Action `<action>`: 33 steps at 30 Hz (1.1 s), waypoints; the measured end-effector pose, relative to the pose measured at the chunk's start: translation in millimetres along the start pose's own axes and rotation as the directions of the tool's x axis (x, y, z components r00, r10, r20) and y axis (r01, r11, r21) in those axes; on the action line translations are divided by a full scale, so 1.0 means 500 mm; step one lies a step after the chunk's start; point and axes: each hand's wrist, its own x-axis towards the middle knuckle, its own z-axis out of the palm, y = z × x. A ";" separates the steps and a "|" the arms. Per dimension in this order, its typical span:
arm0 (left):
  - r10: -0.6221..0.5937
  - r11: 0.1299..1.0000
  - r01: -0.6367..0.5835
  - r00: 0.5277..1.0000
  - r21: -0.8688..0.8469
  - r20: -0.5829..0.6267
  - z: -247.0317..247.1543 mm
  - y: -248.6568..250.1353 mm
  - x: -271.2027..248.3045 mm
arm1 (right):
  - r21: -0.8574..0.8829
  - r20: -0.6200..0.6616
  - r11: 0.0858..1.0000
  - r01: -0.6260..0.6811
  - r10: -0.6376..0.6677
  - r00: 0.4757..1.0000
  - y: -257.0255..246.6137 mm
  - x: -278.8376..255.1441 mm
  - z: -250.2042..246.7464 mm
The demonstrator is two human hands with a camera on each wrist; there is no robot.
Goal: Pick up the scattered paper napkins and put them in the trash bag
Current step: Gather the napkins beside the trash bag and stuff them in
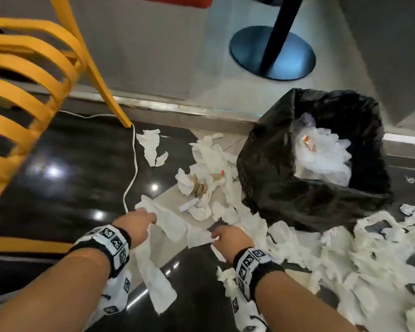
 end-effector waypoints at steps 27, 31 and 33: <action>0.208 0.882 -0.234 0.972 -0.409 -0.107 0.165 0.004 0.067 | 0.876 -0.251 0.473 0.096 0.276 0.928 0.021 0.139 0.102; 0.315 0.934 -0.340 0.928 0.106 0.200 0.237 -0.015 0.060 | 0.861 -0.238 0.506 0.052 0.309 0.921 0.038 0.145 0.115; 0.324 0.886 -0.387 0.910 0.256 0.258 0.269 -0.028 0.062 | 0.836 -0.242 0.547 0.046 0.291 0.925 0.045 0.140 0.117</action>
